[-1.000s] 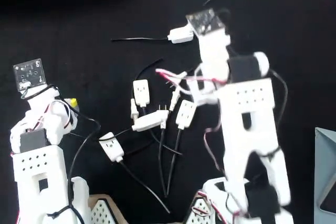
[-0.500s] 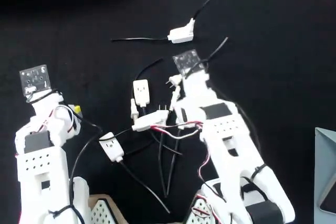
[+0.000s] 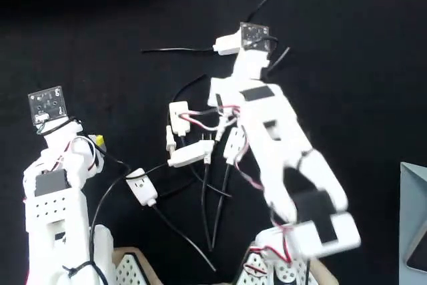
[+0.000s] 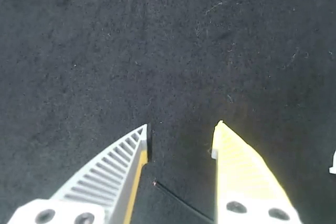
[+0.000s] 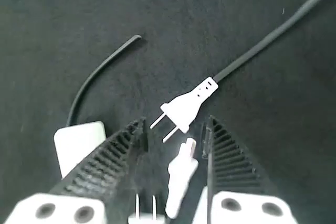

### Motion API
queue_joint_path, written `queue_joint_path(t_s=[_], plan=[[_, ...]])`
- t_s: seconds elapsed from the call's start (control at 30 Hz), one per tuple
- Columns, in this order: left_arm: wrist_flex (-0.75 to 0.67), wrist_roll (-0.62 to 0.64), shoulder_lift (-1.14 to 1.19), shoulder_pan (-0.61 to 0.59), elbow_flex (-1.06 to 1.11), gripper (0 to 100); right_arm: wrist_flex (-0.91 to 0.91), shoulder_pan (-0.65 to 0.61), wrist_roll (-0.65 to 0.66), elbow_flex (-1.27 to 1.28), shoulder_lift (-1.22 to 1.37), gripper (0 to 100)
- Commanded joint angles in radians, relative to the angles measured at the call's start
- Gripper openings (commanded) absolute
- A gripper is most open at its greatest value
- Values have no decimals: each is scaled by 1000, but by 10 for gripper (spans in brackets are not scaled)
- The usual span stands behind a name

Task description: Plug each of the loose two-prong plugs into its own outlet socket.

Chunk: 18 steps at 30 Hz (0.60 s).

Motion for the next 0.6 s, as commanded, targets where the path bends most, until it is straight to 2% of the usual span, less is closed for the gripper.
queue_joint_path(t_s=[0.0,0.27,0.57], plan=[[-12,-9,-17,1,-5,206,-14,-12,-106,-139,114,174],[-17,-9,-17,5,10,206,106,18,-212,-318,251,174],[-18,-9,-17,4,10,206,181,35,-262,-340,312,174]])
